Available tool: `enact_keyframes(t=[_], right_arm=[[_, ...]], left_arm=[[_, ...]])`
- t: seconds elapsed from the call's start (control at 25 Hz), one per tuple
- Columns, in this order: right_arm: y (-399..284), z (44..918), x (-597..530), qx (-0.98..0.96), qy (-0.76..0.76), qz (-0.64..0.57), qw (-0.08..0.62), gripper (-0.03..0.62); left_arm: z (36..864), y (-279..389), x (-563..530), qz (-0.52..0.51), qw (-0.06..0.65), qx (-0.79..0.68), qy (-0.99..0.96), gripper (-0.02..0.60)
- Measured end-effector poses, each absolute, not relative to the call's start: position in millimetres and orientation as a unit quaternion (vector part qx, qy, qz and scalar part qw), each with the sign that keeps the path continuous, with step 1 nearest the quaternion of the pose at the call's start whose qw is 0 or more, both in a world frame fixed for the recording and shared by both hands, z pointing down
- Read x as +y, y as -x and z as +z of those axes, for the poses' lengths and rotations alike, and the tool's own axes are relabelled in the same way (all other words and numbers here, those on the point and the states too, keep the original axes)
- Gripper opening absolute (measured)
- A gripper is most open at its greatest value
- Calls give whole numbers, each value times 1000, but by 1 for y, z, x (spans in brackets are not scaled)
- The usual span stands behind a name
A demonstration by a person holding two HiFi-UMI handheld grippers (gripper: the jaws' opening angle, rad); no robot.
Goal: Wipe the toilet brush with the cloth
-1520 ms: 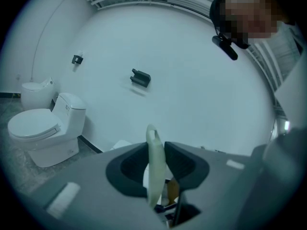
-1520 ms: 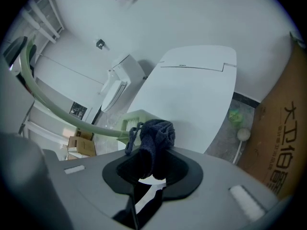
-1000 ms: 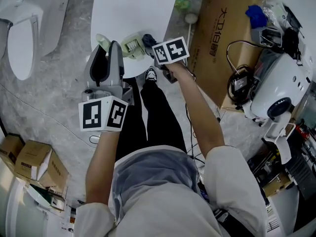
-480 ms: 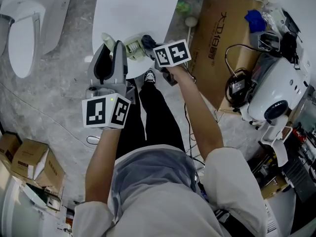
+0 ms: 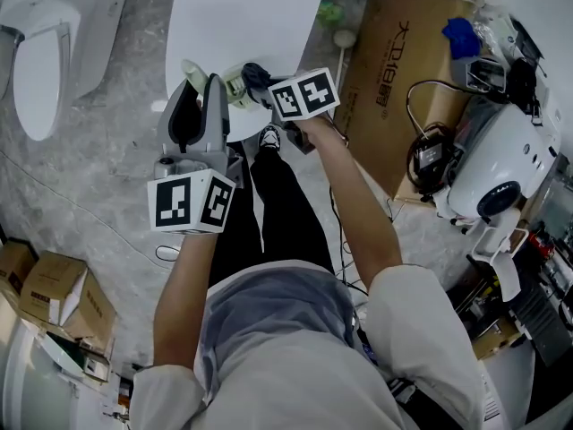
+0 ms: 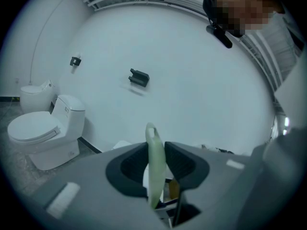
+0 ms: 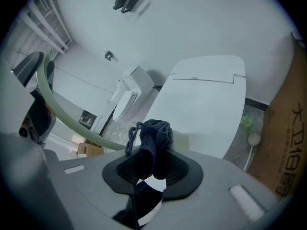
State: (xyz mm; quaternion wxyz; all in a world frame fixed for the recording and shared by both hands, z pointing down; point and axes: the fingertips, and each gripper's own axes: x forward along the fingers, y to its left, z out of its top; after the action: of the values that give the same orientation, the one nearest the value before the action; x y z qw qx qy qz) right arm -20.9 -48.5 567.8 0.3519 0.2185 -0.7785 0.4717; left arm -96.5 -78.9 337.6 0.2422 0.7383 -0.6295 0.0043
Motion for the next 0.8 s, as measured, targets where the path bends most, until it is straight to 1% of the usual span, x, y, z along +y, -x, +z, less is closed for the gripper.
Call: enact_keyframes(t=[0.36,0.68,0.8], right_arm=[[29,573,-63,-782,-224,459,358,83],[30,571,-73,-786,-235,454,346,83],[23,573,-68,-784,-244,465,331,83]], left_arm=[[339,97,-78,8,242,-628,-739,0],[341,97,-78,13,240,-628,-740,0],[341,96,-79,15,239,-627,-741,0]])
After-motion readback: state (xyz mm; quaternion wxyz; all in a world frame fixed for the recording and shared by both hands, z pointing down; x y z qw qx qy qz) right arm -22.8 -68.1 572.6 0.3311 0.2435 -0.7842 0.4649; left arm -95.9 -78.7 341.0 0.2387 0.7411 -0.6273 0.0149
